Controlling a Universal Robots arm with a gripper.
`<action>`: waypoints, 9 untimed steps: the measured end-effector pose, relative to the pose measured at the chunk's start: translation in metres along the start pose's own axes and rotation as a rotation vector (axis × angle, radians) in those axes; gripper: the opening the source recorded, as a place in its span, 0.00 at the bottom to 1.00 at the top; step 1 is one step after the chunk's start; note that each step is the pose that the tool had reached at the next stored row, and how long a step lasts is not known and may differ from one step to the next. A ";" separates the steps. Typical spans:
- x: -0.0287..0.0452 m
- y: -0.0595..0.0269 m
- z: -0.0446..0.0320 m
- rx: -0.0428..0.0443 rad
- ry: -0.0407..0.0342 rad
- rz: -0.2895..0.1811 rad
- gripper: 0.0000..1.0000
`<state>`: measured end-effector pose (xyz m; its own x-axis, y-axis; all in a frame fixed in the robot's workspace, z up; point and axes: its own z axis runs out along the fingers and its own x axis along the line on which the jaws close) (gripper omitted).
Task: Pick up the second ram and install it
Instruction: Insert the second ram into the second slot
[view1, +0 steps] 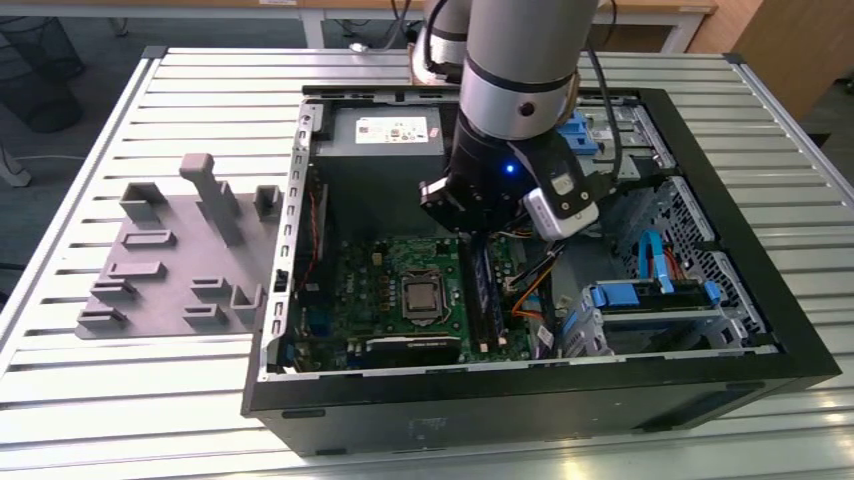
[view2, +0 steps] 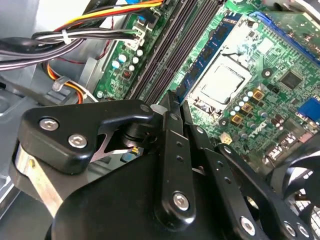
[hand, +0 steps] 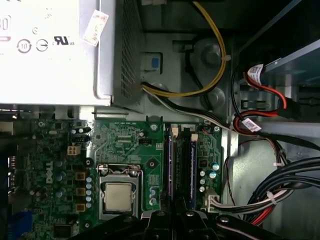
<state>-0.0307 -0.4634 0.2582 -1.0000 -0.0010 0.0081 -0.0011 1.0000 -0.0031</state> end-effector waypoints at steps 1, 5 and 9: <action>0.0000 -0.0004 0.0015 -0.0002 0.0000 0.000 0.14; -0.0001 -0.0022 0.0076 -0.0005 0.0000 0.002 0.14; -0.0001 -0.0039 0.0148 -0.0008 0.0000 0.017 0.14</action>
<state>-0.0307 -0.4674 0.2434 -0.9998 0.0156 0.0081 0.0156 0.9999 -0.0025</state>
